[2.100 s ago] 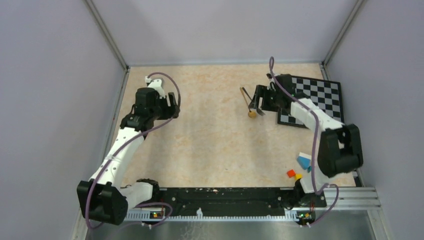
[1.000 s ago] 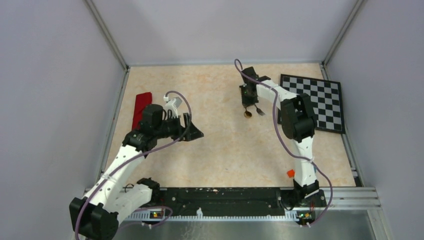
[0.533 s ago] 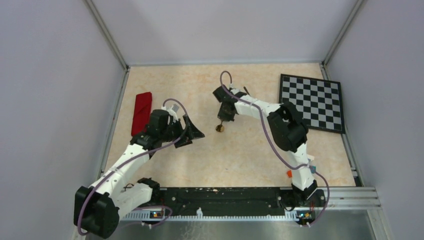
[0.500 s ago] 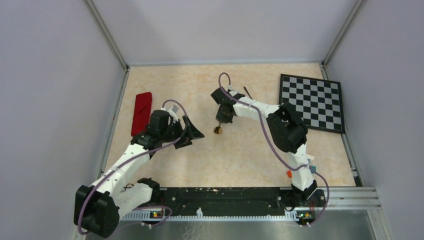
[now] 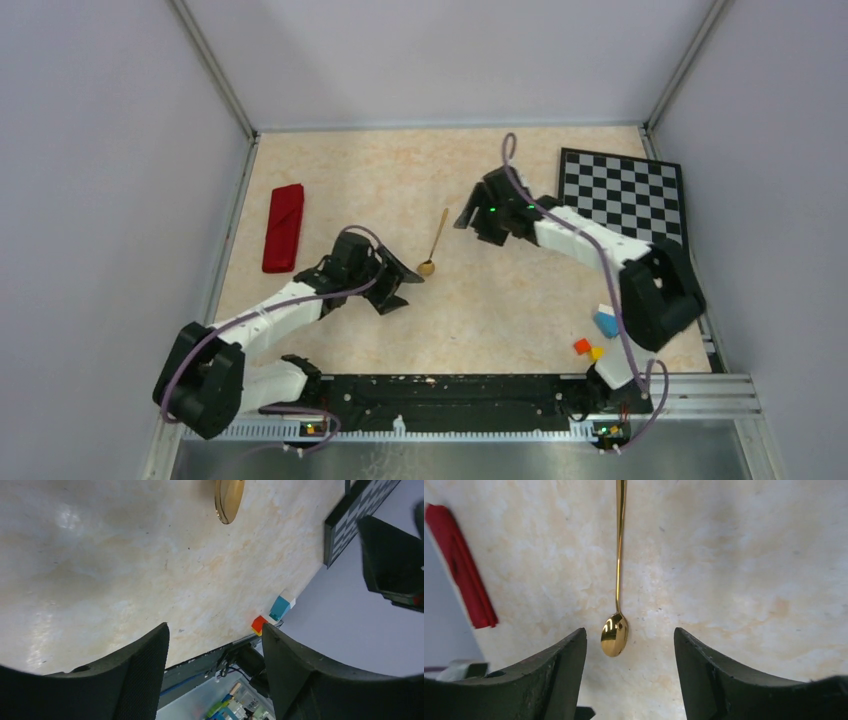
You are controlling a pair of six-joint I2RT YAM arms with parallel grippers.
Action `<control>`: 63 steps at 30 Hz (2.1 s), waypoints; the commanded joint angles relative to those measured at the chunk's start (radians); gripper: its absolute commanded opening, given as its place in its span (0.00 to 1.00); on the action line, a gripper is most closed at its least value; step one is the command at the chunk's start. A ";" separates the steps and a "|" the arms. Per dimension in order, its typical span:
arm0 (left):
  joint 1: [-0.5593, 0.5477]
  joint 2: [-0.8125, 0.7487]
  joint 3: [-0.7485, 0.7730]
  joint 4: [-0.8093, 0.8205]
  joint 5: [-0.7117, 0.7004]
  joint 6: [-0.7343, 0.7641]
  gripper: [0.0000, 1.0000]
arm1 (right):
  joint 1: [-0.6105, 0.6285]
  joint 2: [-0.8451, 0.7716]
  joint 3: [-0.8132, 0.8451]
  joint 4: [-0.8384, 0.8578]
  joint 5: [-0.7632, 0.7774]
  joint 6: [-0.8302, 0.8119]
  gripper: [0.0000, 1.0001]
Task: Fold the napkin into a case and place the utensils inside
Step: Move the spoon to the center of the board, then pick up the spoon from the center of the board, then insert the spoon into the folded napkin.
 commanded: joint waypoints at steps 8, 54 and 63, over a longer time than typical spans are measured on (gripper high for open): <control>-0.131 0.289 0.060 0.247 -0.221 -0.316 0.55 | -0.180 -0.444 -0.429 0.314 -0.178 -0.249 0.61; 0.999 -0.089 0.140 -0.369 0.228 0.748 0.00 | -0.244 -0.572 -0.616 0.442 -0.285 -0.338 0.58; 1.125 -0.127 0.164 -0.487 0.036 0.760 0.00 | -0.244 -0.557 -0.644 0.476 -0.338 -0.323 0.58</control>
